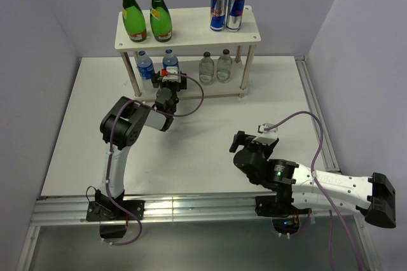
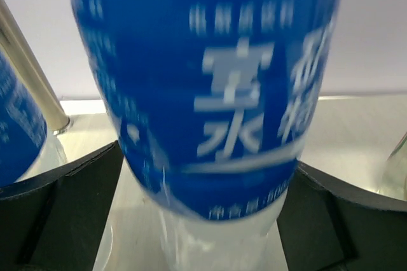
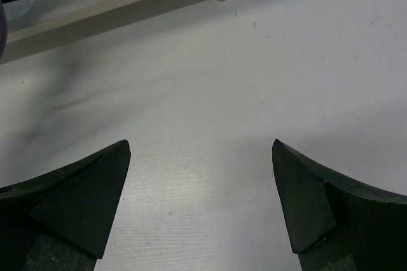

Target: Place and organize the beverage onto the shelf

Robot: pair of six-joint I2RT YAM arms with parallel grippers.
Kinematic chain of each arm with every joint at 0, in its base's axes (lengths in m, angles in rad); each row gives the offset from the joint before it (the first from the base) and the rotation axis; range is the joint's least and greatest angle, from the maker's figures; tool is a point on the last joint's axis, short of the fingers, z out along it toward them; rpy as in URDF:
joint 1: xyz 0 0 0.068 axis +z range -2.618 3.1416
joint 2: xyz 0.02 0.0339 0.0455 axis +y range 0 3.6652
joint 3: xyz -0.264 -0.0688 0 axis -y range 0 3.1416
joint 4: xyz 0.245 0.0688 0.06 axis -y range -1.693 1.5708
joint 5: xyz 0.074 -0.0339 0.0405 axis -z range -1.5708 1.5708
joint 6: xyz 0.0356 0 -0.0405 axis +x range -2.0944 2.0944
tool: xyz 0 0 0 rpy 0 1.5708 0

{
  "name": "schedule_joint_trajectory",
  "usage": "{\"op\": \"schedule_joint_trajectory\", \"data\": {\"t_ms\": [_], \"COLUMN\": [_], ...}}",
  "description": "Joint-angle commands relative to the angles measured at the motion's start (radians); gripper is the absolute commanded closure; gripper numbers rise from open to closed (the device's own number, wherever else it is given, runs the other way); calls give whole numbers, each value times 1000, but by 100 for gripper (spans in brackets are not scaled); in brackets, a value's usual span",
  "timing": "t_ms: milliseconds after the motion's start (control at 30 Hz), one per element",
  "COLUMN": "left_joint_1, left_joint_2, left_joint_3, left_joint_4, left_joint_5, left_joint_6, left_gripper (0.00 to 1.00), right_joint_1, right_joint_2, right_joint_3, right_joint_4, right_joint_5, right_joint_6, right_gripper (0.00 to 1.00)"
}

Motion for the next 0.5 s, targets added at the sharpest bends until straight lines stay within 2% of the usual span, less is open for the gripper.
{"op": "schedule_joint_trajectory", "data": {"t_ms": [0, 300, 467], "left_joint_1": [2, -38, -61], "left_joint_2": [-35, -52, -52], "left_joint_3": [-20, -42, -37], "left_joint_4": [537, 537, 537], "left_joint_5": [-16, -87, -180], "left_joint_6": [-7, 62, 102], "left_gripper": [1, 1, 1], "right_joint_1": [-3, -4, -3], "right_joint_2": [-7, -21, -31], "right_joint_3": [-8, -13, -17], "right_joint_4": [25, 24, 24], "right_joint_5": [21, 21, 19], "right_joint_6": [8, 11, 11], "right_gripper": [1, 1, 1]}}
